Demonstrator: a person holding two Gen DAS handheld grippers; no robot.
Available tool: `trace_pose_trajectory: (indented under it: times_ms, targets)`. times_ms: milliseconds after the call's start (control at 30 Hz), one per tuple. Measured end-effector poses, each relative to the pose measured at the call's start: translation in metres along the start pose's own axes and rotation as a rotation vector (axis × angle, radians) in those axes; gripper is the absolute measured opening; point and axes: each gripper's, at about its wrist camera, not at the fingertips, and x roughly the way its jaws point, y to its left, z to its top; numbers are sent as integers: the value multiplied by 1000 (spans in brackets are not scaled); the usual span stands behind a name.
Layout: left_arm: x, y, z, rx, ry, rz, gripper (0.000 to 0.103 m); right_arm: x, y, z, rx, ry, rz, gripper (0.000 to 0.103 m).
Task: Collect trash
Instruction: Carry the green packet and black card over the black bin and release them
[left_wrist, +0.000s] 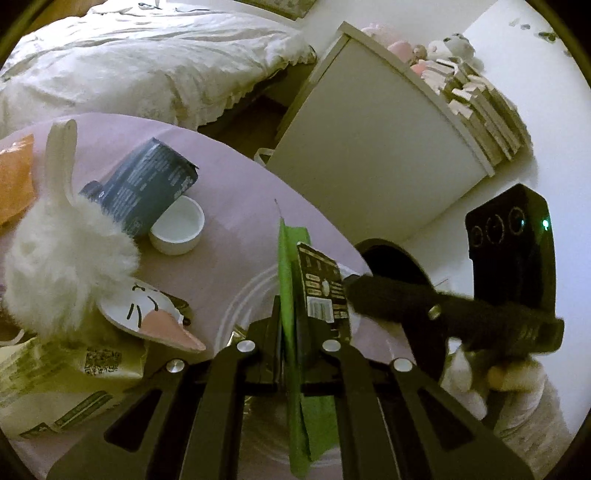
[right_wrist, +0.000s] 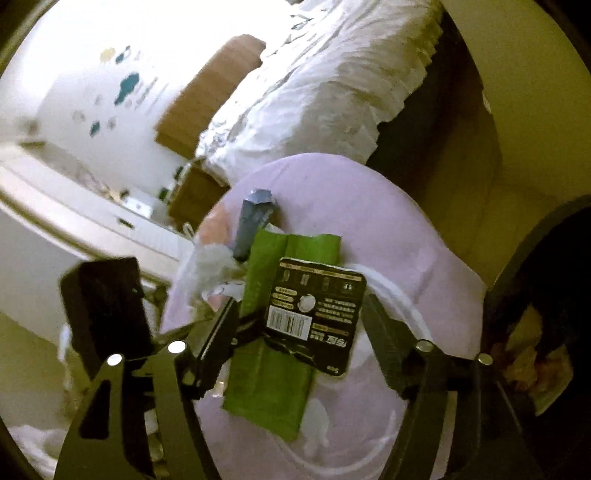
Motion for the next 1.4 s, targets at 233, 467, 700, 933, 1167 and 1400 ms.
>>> trace_pose_trajectory:
  times_ms: [233,467,700,933,1167,1400]
  targets:
    - [-2,11,0,-32,2,7,6,-11,-17,-7,60,-57,-5,2]
    - [1,5,1,-9,4,36,7,-31,-14,-10,70,-55,167,2]
    - [8,-9,1,47,13,56,7,-30,-16,-13,69,-32,21,35]
    - [-1,-8,7,83,7,25,7,-9,61,-34,-583,10,-353,86]
    - [2,-12,10,144,41,29,7,38,68,-33,-869,196,-470,88]
    - [8,-6,12,154,59,39,7,43,61,-16,-822,258,-380,62]
